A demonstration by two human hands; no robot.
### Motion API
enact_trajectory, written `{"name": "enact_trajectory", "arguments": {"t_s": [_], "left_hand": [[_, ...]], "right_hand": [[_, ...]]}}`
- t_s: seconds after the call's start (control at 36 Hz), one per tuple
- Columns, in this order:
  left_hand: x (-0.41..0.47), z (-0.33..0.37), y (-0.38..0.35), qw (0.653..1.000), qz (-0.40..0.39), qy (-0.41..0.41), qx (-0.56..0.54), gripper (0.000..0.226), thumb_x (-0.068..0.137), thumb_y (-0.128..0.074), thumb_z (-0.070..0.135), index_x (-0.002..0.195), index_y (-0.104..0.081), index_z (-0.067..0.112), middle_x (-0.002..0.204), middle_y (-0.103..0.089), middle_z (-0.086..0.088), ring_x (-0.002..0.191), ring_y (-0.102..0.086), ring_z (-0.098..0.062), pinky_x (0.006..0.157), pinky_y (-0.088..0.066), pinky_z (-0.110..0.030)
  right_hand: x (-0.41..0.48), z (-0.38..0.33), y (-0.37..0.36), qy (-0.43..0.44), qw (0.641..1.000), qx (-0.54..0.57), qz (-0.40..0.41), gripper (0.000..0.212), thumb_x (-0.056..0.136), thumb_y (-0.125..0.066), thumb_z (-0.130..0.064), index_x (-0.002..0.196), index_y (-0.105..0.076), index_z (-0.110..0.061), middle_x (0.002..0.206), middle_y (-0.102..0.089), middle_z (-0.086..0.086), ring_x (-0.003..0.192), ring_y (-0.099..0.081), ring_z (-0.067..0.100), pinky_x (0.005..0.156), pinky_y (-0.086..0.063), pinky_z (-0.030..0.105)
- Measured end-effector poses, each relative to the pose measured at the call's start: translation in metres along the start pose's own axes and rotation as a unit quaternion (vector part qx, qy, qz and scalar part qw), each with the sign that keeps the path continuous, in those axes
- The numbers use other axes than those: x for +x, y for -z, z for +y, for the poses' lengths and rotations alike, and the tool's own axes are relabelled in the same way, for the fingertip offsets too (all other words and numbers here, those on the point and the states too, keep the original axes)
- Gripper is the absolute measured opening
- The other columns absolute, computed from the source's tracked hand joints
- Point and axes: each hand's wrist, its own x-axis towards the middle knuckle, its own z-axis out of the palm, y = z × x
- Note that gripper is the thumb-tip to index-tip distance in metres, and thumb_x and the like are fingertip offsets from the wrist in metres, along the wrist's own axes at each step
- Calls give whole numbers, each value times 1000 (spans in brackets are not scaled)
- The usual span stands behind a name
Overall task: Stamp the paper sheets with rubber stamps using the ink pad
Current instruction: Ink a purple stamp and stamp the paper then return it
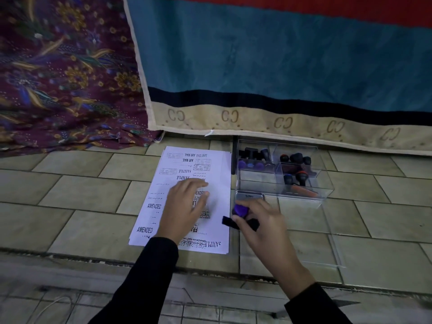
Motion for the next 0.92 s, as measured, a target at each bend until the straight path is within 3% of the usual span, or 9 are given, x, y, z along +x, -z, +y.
{"name": "enact_trajectory", "arguments": {"t_s": [0.11,0.22,0.39,0.64,0.92], "left_hand": [[0,-16,-5,997,-6,45,63,34,92,-42,40,115,-59,22,123,-55,5,115,-47,-15,95,-34,-34],[-4,-21,-10,993,-22,79,83,45,87,-32,47,114,-60,24,126,-54,5,118,-46,-18,98,-33,-36],[-7,-23,-14,990,-42,87,101,48,87,-29,48,115,-59,24,128,-54,4,118,-44,-20,101,-29,-37],[-7,-25,-15,990,-40,87,99,45,86,-30,45,114,-59,25,127,-54,4,118,-44,-19,102,-28,-36],[-8,-25,-16,991,-34,86,100,42,87,-32,43,114,-58,25,127,-54,5,118,-42,-17,102,-29,-36]], "right_hand": [[0,-12,-17,11,998,13,-54,24,82,-70,-19,105,-66,-14,91,-60,-6,72,-56,3,69,-43,9],[-3,-15,-28,16,996,7,-86,23,83,-69,-19,105,-65,-15,91,-60,-4,74,-54,4,72,-44,15],[-6,-14,-33,21,994,4,-109,25,84,-67,-20,109,-64,-15,93,-58,-3,77,-53,2,75,-41,10],[-15,-16,-40,33,991,-14,-126,26,79,-68,-13,105,-64,-13,91,-60,2,82,-60,15,76,-43,17],[-17,-16,-42,30,994,-6,-104,24,77,-71,-10,101,-66,-11,87,-60,2,78,-60,15,74,-44,17]]}}
